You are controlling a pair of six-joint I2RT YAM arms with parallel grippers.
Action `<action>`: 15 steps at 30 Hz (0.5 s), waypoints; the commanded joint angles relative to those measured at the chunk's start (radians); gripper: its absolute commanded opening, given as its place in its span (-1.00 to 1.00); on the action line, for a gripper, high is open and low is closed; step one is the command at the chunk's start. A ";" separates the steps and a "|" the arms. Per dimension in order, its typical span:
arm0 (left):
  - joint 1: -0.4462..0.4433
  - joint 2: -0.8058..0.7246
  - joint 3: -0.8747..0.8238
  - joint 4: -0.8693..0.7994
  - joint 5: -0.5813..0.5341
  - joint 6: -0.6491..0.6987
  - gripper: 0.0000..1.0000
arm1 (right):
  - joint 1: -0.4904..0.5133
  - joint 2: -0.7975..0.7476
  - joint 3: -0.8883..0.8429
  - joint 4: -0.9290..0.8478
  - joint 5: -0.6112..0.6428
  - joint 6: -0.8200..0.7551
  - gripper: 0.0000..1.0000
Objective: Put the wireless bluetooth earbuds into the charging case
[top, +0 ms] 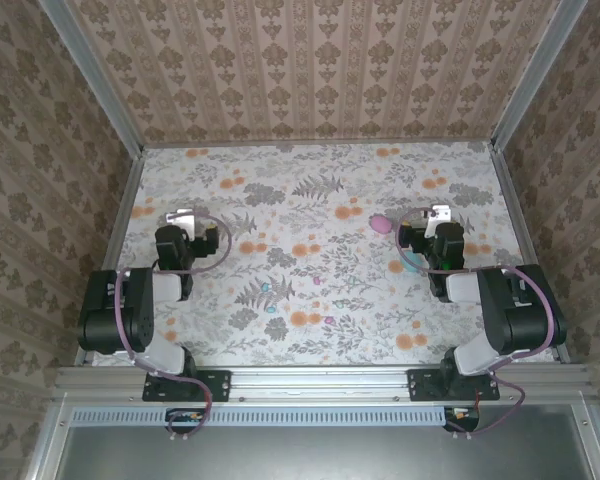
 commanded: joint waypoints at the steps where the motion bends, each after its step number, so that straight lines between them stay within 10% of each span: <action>1: -0.004 -0.008 0.004 0.024 -0.008 0.013 1.00 | -0.004 -0.003 0.017 0.004 -0.010 0.003 1.00; 15: -0.004 -0.008 0.005 0.024 -0.004 0.013 0.99 | -0.004 0.000 0.020 0.000 -0.011 0.005 1.00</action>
